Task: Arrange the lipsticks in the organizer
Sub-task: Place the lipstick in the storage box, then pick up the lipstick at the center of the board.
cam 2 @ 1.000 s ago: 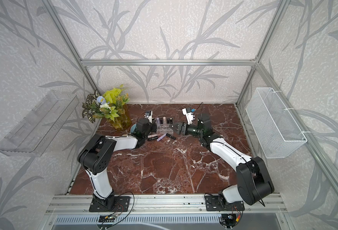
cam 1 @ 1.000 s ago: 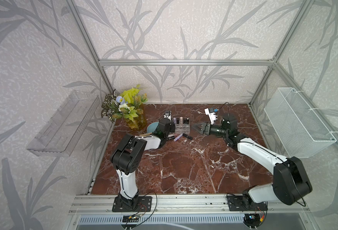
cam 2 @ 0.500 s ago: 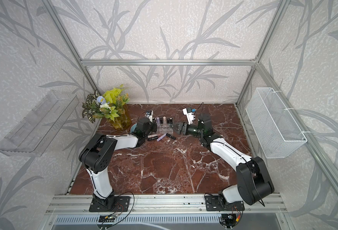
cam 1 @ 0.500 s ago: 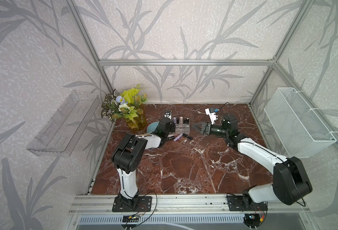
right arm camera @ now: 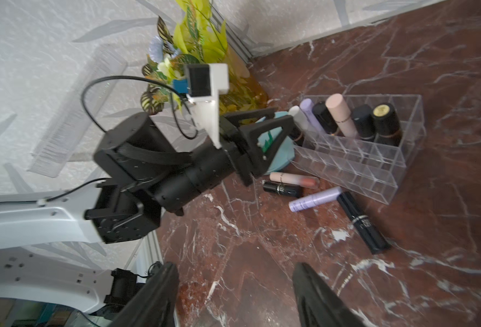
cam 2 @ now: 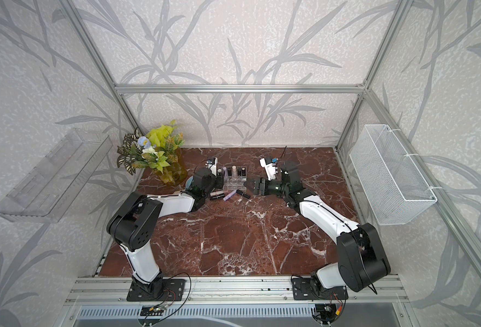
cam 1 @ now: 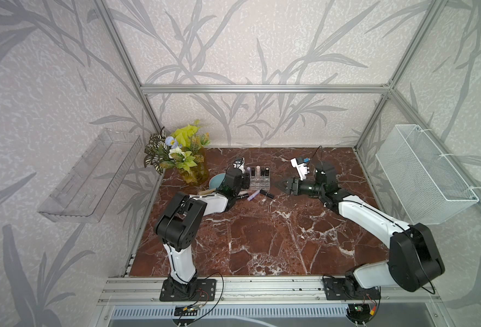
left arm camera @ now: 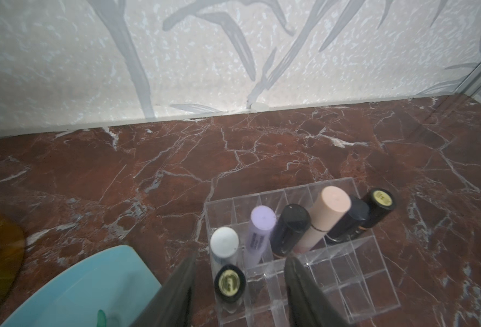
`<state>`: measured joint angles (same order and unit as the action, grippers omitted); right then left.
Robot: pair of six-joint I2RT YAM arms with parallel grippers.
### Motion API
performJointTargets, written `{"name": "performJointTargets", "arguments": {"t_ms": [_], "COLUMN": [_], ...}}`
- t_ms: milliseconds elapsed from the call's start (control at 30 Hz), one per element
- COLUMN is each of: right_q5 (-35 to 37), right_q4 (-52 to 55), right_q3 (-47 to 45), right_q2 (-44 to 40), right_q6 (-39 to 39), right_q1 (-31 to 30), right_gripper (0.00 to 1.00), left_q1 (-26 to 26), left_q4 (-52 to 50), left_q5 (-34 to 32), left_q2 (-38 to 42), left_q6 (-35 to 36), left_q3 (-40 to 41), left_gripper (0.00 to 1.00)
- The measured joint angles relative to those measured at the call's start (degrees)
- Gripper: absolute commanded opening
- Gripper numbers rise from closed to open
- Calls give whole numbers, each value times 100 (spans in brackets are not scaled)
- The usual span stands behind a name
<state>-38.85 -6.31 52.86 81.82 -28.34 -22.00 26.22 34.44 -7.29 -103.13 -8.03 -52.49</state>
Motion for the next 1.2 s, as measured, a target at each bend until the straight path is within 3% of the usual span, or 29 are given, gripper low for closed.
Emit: {"name": "performJointTargets", "arguments": {"t_ms": [233,500,633,733,833,1200], "right_q5": [1362,2387,2610,2752,2885,3075], "right_q4": [1550,2245,2524,2704,2844,3206], "right_q3": [538,1143,1639,1998,2277,3110], "right_q2": [90,1414,2151,2514,2730,3554], "right_q6": [1139,1930,2166,2354,2516,2968], "right_q1": [-210,-824,-951,-962,-962,-962], "right_gripper": [62,58,59,70,76,70], "left_q1": [155,146,146,140,136,92], "left_q4": [227,472,503,529,551,605], "left_q5": [-192,-354,-369,-358,-315,-243], "left_q2": [1541,2914,3008,2986,2905,2833], "left_q6": [-269,-763,-855,-868,-870,-870], "left_q3": [1003,2159,2286,2286,2286,2286], "left_gripper": [55,55,55,55,55,54]}}
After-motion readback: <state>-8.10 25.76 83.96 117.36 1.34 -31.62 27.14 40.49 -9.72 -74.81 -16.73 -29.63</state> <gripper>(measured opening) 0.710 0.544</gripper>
